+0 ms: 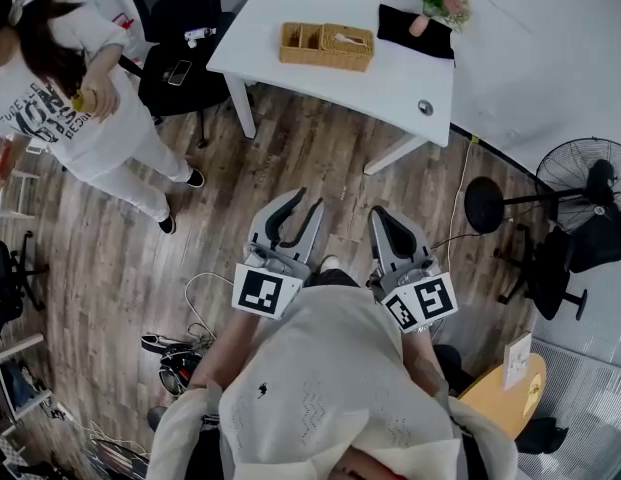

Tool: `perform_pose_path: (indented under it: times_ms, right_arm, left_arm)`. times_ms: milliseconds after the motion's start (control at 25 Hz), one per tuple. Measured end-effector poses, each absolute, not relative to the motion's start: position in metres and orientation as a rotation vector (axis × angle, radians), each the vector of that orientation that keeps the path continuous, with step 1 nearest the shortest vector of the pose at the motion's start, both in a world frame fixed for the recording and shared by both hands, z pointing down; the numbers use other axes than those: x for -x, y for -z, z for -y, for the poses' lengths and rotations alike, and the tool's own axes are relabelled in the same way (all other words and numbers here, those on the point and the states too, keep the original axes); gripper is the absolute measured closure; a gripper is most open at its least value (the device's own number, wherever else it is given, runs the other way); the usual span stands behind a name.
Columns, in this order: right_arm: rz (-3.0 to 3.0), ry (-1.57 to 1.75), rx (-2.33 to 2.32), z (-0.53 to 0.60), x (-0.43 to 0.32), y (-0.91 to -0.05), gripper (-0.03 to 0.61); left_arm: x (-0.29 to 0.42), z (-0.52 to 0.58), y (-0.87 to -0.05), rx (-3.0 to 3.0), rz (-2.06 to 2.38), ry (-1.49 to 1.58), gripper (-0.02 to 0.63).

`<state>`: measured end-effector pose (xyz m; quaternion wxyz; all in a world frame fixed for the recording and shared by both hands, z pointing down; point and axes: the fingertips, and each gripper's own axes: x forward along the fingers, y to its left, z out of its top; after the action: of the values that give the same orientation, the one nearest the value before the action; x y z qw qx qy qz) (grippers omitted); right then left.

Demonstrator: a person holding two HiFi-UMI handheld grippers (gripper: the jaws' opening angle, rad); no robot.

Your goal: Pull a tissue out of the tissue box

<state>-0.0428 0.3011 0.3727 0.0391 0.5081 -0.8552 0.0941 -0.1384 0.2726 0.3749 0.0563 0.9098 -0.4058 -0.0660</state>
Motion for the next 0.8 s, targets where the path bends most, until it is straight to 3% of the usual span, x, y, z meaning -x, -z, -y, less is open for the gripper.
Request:
perform_pose_path:
  times_ms: [800]
  right_arm:
    - [2.664,-0.327,-1.552,-0.263,0.032,-0.387,0.577]
  left_arm:
    - [0.148,-0.244,-0.387,-2.742,1.296,0.167,0.509]
